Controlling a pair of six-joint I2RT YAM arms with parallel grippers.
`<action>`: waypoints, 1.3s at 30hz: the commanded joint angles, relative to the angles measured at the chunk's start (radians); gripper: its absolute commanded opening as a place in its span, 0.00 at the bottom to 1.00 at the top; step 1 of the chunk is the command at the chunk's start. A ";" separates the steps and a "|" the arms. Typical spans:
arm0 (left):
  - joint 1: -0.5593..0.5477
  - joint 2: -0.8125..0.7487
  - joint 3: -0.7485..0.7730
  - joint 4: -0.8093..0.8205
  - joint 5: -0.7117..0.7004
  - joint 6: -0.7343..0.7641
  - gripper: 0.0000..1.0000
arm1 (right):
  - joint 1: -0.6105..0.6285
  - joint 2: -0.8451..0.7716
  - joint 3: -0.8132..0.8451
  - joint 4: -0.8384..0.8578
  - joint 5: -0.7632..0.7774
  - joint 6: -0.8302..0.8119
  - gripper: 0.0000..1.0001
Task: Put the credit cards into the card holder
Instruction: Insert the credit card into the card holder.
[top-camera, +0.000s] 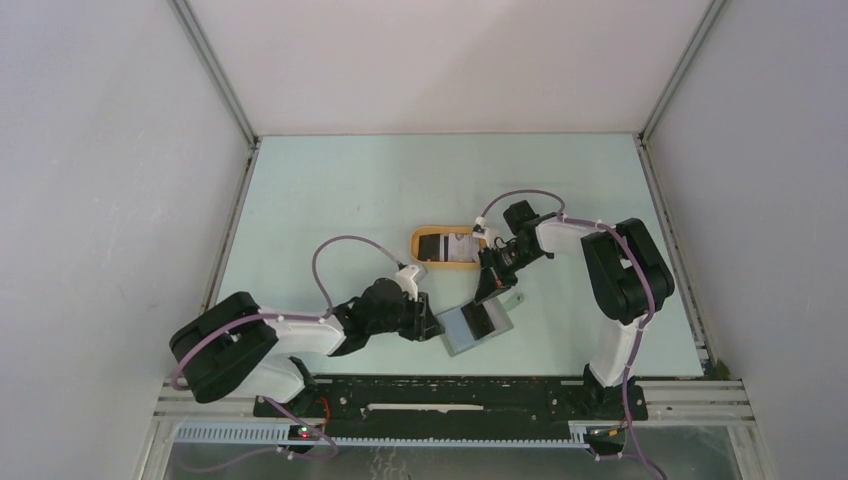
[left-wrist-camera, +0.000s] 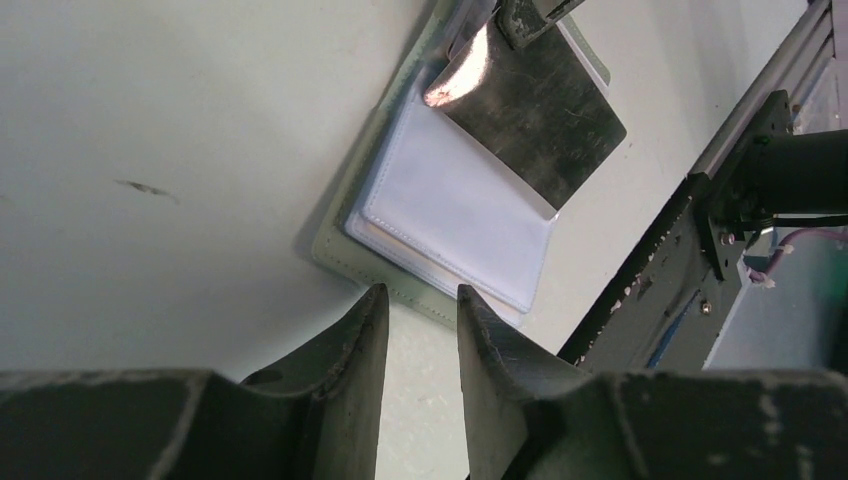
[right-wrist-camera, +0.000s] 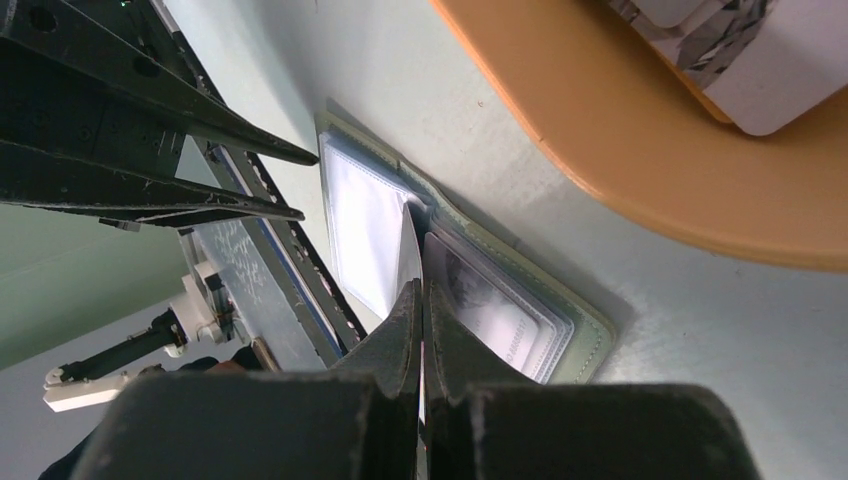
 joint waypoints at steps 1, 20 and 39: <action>0.011 0.027 0.060 0.038 0.056 -0.018 0.36 | 0.001 0.010 0.028 -0.005 0.011 0.015 0.00; 0.028 0.079 0.084 0.033 0.093 -0.026 0.33 | 0.049 0.017 0.028 -0.003 0.012 0.024 0.06; 0.037 0.098 0.089 0.046 0.126 -0.026 0.33 | 0.079 -0.060 0.056 -0.087 0.127 -0.113 0.40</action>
